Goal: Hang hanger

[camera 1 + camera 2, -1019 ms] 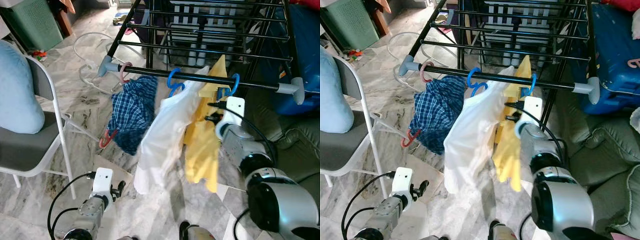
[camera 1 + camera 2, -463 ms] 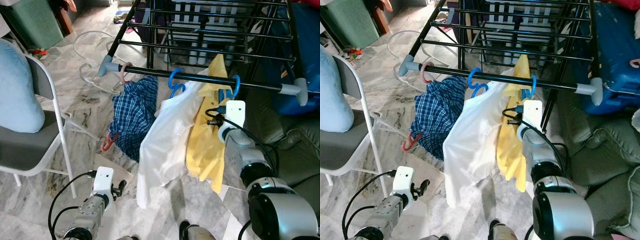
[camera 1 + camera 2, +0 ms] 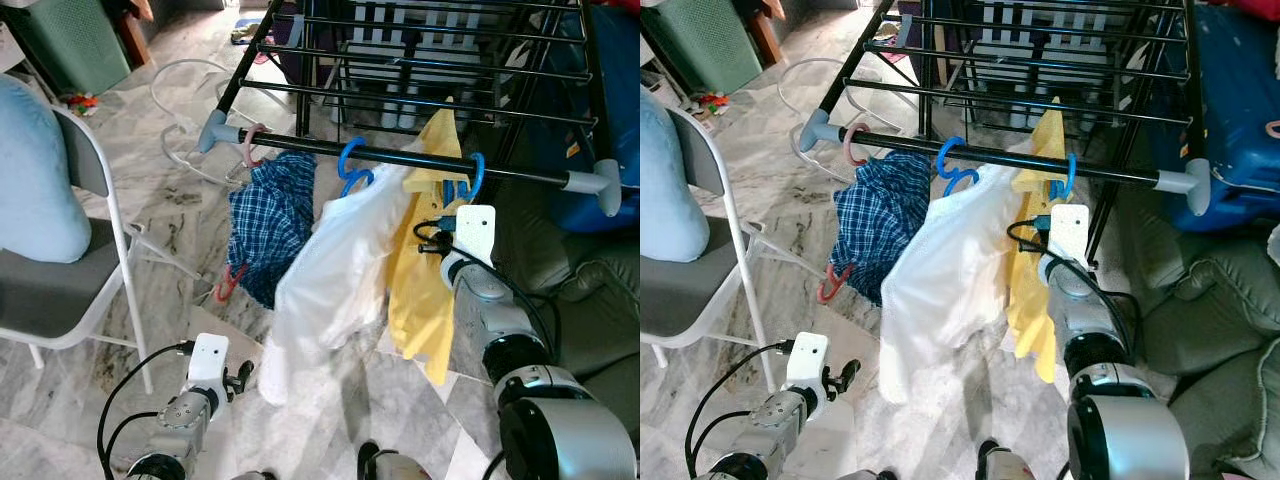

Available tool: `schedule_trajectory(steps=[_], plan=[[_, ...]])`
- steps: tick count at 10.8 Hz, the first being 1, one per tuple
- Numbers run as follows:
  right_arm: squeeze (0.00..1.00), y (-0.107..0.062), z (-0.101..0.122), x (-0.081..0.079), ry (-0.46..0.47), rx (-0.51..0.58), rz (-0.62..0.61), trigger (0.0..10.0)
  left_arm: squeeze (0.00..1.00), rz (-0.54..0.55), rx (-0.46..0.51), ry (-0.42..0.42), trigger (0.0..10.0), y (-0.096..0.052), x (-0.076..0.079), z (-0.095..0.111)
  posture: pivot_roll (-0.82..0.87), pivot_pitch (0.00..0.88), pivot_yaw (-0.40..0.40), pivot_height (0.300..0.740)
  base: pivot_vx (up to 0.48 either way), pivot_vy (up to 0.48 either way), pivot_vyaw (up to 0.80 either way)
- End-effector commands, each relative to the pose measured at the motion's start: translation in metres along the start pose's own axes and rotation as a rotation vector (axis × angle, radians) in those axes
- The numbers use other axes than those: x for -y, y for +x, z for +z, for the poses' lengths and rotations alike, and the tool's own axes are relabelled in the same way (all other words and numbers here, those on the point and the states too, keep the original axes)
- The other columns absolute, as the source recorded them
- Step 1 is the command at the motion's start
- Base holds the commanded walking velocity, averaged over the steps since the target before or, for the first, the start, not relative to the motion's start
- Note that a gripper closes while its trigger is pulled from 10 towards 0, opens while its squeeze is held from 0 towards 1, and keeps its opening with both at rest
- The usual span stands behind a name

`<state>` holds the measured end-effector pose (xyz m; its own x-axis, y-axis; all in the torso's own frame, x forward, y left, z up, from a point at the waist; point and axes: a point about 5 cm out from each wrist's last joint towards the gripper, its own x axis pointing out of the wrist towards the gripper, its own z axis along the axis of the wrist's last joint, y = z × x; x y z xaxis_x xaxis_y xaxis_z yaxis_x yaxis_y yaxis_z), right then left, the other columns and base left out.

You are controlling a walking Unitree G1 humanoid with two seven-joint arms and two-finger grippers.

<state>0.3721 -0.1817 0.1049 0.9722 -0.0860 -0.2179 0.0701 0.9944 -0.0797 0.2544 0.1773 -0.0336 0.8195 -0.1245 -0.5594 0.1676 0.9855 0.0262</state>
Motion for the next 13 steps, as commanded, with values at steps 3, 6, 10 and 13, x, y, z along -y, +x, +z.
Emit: schedule_trajectory(steps=[3,6,10,13], plan=[[0.0,-0.004,-0.016,0.001,-0.024,-0.041,-0.009,10.0,0.0,0.003,-0.031,0.002,10.0,-0.001,0.0,-0.006,-0.1,0.162,0.066,0.74,0.0,0.0,0.0],[0.0,-0.002,-0.003,0.019,-0.042,0.021,-0.153,10.0,0.0,0.007,-0.039,0.001,10.0,-0.002,-0.002,-0.007,-0.09,0.161,0.067,0.74,0.0,0.0,0.0],[0.0,-0.002,0.002,0.024,-0.018,0.035,-0.229,10.0,0.0,0.004,-0.056,0.005,10.0,-0.003,-0.002,-0.011,-0.09,0.161,0.072,0.74,0.0,0.0,0.0],[0.0,-0.001,0.003,0.03,0.037,0.024,-0.28,10.0,0.0,0.005,-0.062,0.008,10.0,-0.003,-0.004,-0.011,-0.09,0.161,0.077,0.74,0.0,0.0,0.0]])
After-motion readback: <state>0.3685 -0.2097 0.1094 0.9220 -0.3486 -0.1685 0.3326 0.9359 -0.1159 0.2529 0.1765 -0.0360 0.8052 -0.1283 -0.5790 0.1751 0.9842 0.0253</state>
